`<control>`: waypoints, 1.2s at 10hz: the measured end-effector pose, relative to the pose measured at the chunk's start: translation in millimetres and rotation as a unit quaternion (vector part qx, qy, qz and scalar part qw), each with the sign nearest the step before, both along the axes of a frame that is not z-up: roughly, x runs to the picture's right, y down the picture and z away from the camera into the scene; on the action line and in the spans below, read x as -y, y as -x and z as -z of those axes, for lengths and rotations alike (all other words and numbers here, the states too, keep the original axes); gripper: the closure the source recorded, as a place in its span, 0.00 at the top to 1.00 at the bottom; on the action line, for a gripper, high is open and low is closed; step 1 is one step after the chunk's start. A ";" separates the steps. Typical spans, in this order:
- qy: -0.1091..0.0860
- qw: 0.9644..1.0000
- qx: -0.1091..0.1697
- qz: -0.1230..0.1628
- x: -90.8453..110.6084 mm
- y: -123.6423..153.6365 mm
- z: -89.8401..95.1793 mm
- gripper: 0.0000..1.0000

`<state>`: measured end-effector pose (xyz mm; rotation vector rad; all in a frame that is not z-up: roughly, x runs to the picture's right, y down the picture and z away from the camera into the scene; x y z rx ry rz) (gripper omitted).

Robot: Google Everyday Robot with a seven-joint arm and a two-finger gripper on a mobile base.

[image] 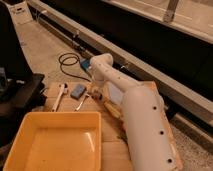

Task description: Wipe table surface with eraser

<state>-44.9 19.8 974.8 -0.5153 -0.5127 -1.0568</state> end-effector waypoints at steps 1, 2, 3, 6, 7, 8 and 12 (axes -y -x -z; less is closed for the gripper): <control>-0.001 1.000 -0.012 0.009 -4.3 2.1 0.1 0.44; -0.008 1.000 -0.022 0.012 -3.9 2.3 2.2 0.34; -0.011 0.999 -0.031 0.012 -5.5 -1.1 4.7 0.26; -0.019 0.998 -0.058 0.010 -10.6 -15.5 18.9 0.02; -0.018 0.998 -0.065 0.009 -13.6 -19.9 24.9 0.02; -0.017 0.997 -0.069 0.008 -16.4 -23.1 28.6 0.02; -0.026 0.996 -0.084 -0.001 -3.8 -38.7 29.1 0.02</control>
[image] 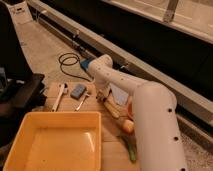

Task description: Wipe table surface with eraser

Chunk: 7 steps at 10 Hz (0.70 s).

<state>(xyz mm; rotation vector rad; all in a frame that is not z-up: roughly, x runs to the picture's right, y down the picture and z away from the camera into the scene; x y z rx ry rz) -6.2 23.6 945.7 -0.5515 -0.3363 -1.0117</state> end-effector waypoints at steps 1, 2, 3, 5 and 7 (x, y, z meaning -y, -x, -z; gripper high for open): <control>-0.001 1.000 -0.001 0.003 5.7 -2.5 -3.8 0.02; -0.004 1.000 0.004 0.004 13.0 0.4 -9.3 0.02; -0.006 1.000 0.013 0.008 17.2 6.1 -14.3 0.02; -0.010 0.999 0.032 0.011 19.5 23.9 -19.2 0.02; -0.009 0.999 0.049 0.011 16.0 33.1 -19.0 0.02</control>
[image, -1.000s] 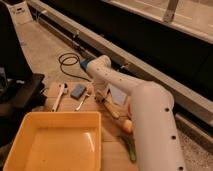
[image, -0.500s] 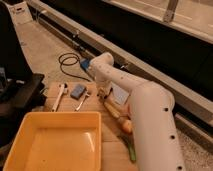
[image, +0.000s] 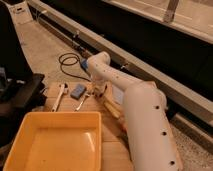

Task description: Wipe table surface with eraser

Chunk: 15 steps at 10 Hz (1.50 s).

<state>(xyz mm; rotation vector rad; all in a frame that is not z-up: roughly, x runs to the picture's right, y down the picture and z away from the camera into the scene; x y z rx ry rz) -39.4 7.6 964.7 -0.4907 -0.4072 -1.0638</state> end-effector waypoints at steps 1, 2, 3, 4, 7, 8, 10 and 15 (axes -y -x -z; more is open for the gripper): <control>0.002 1.000 0.006 0.000 -3.6 3.8 1.9 0.02; 0.006 1.000 0.010 0.003 -9.4 9.1 8.2 0.02; 0.010 1.000 0.011 0.003 -14.9 12.5 17.3 0.02; 0.015 1.000 0.011 0.003 -20.8 12.3 25.2 0.02; 0.035 0.999 -0.004 -0.003 -38.3 1.6 41.8 0.02; 0.039 0.999 -0.012 -0.017 -38.6 -13.4 41.3 0.02; 0.043 0.998 -0.024 -0.040 -36.7 -32.7 34.3 0.02; 0.034 0.998 -0.014 -0.044 -11.4 -22.5 4.5 0.02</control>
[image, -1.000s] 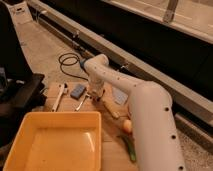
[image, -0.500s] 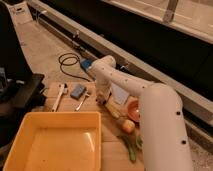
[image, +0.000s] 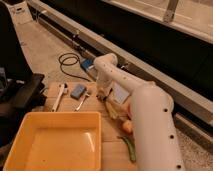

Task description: Wipe table surface with eraser

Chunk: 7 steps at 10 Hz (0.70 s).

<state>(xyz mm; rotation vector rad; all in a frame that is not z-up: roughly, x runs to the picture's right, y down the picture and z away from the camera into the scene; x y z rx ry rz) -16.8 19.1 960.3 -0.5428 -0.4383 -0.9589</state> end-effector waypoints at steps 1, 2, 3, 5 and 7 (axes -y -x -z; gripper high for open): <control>-0.005 1.000 0.012 0.009 5.4 15.7 -4.0 0.02; -0.009 1.000 0.020 0.014 8.1 25.3 -5.1 0.02; -0.011 0.999 0.027 0.018 8.9 31.6 -5.2 0.02; -0.006 0.999 0.032 0.023 1.3 37.4 0.7 0.02; 0.007 0.999 0.024 0.021 -11.5 36.5 14.0 0.02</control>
